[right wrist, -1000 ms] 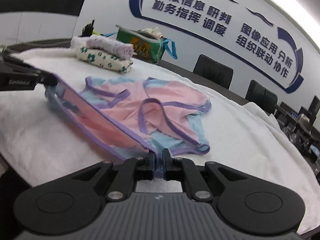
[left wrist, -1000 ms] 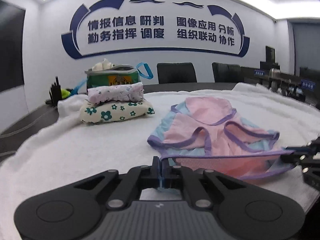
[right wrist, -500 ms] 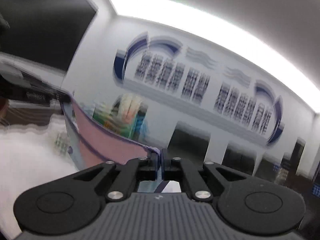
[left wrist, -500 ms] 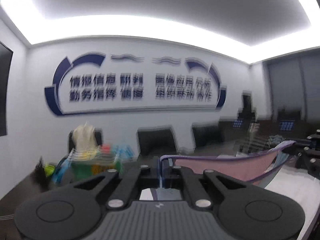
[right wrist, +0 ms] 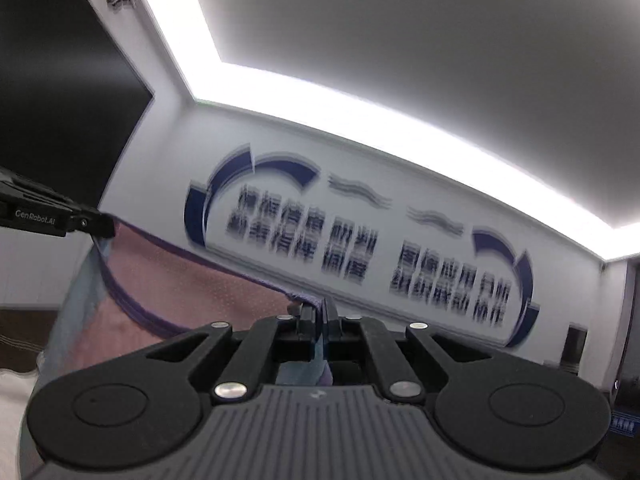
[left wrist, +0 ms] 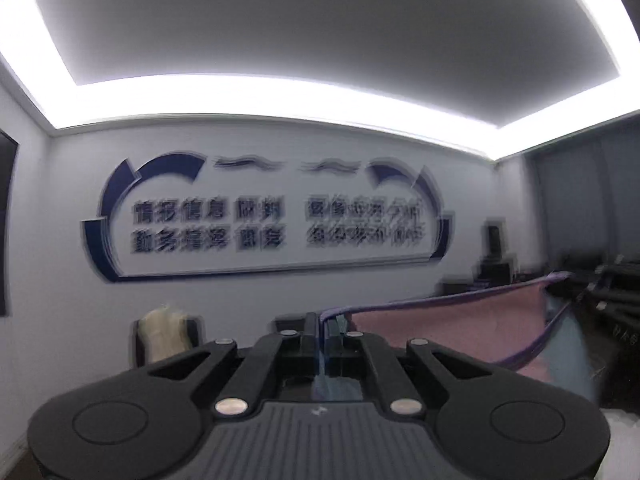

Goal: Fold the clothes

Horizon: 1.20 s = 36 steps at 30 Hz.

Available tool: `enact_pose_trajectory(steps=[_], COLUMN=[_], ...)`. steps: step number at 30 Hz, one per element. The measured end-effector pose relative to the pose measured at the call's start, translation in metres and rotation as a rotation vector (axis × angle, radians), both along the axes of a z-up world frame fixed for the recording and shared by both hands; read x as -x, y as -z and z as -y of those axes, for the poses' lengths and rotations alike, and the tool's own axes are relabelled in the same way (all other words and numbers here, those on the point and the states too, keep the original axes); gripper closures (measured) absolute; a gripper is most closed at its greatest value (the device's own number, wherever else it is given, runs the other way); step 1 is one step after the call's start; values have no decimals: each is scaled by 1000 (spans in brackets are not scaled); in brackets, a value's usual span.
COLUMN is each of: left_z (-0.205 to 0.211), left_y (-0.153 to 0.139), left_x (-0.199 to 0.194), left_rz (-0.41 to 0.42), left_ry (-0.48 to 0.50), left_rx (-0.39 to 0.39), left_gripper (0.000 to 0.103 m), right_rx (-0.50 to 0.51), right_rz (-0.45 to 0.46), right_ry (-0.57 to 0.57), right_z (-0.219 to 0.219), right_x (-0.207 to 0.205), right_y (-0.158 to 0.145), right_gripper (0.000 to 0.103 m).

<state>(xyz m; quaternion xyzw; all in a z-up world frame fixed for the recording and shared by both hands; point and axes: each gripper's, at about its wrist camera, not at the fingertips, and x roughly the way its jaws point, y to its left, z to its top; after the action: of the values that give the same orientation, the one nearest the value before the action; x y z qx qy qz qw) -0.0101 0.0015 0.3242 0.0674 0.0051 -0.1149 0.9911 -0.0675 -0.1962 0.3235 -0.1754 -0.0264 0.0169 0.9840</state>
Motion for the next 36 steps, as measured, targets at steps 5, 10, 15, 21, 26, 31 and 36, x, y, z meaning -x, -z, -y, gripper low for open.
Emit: enact_pose_trajectory(steps=[5, 10, 15, 21, 26, 31, 36], left_z=[17, 13, 2, 1, -28, -72, -78], left_y=[37, -39, -69, 62, 251, 299, 277], left_x=[-116, -65, 23, 47, 83, 119, 78], left_rz=[-164, 134, 335, 103, -390, -543, -539], left_ry=[-105, -95, -14, -2, 92, 151, 137], left_rx=[-17, 10, -3, -156, -54, 35, 100], left_gripper=[102, 102, 101, 98, 97, 64, 46], right_rx=[-4, 6, -2, 69, 41, -148, -390], right_rz=[-34, 90, 275, 163, -268, -691, -617], right_ry=[53, 106, 83, 72, 16, -31, -105], right_z=[1, -8, 2, 5, 6, 13, 31], right_x=[-67, -96, -29, 32, 56, 70, 93], right_y=[-6, -33, -77, 3, 158, 282, 265], right_gripper=[101, 101, 101, 101, 100, 89, 44])
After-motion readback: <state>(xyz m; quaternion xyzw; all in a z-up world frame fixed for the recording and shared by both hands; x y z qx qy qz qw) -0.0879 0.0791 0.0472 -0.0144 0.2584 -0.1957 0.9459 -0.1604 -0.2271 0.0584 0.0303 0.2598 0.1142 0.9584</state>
